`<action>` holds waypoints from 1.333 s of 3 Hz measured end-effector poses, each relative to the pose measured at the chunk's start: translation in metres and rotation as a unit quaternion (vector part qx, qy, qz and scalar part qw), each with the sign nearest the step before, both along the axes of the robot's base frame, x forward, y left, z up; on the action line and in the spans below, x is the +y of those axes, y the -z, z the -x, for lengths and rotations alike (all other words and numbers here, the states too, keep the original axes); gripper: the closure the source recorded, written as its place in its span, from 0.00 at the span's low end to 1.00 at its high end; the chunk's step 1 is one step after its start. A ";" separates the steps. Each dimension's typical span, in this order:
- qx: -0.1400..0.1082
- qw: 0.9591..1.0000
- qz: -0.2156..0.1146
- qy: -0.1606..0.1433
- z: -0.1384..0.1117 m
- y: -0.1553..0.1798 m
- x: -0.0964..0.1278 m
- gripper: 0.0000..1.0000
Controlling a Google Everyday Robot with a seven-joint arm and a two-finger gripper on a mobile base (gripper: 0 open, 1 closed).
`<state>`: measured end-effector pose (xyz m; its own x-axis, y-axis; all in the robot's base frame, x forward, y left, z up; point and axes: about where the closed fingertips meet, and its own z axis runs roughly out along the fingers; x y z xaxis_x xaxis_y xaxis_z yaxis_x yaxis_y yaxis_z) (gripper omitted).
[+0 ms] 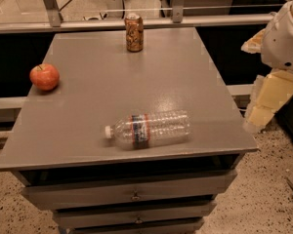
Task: Pick water bottle
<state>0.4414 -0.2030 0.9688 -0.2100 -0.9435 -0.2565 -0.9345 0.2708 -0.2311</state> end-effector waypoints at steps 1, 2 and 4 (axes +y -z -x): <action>0.009 0.999 -0.042 -0.016 -0.005 0.021 0.035 0.00; 0.036 0.994 -0.095 -0.049 -0.005 0.052 0.095 0.00; 0.049 0.983 -0.143 -0.103 0.005 0.090 0.169 0.00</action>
Offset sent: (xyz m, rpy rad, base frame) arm 0.0081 0.1329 -0.0779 0.2695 0.1271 0.1350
